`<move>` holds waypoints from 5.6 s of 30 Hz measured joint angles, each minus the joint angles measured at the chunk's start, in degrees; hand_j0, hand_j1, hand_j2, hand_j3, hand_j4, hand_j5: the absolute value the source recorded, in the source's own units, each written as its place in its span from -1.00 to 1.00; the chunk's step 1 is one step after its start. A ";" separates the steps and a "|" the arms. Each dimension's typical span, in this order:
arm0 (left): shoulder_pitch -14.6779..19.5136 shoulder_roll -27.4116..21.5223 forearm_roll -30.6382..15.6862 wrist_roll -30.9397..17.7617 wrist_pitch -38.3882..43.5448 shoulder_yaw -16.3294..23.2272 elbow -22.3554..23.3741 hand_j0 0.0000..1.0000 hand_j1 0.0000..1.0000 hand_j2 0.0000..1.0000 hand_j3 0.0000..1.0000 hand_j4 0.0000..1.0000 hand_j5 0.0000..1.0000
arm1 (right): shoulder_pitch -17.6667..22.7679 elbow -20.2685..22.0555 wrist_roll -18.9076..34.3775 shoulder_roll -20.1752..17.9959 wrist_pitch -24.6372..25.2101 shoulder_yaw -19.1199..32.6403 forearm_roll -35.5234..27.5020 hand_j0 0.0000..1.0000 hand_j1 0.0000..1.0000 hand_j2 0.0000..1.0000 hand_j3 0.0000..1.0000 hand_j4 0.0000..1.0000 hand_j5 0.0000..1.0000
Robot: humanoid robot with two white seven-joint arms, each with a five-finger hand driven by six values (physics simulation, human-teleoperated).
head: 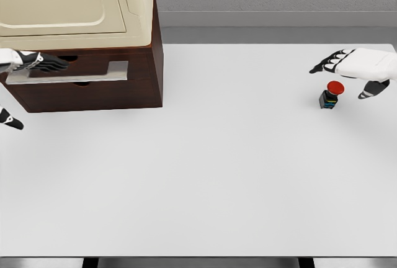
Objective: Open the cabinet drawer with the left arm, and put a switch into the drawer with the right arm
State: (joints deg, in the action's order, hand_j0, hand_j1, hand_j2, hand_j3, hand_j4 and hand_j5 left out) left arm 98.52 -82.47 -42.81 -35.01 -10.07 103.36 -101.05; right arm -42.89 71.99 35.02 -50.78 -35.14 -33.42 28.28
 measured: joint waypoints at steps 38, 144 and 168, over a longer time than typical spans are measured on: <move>-4.65 3.64 8.21 9.42 5.83 -0.32 0.61 1.00 1.00 1.00 1.00 1.00 1.00 | -1.58 -7.65 0.00 4.39 0.01 -1.73 6.01 1.00 1.00 1.00 1.00 1.00 1.00; -3.94 -7.27 2.03 -0.01 -7.97 -5.14 0.11 1.00 1.00 1.00 1.00 1.00 1.00 | -3.08 -11.14 -0.01 8.23 0.01 -4.46 6.81 0.62 0.62 0.62 0.62 0.62 0.62; -4.12 -7.11 2.30 -0.01 -7.93 -5.14 0.15 1.00 1.00 1.00 1.00 1.00 1.00 | -4.04 -13.22 0.01 8.35 0.07 -4.24 6.67 0.26 0.26 0.26 0.26 0.26 0.26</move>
State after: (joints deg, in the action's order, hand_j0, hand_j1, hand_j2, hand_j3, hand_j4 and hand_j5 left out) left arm 94.40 -89.58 -40.51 -35.02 -18.00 98.22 -100.89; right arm -46.93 58.77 35.03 -42.43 -35.08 -37.65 34.96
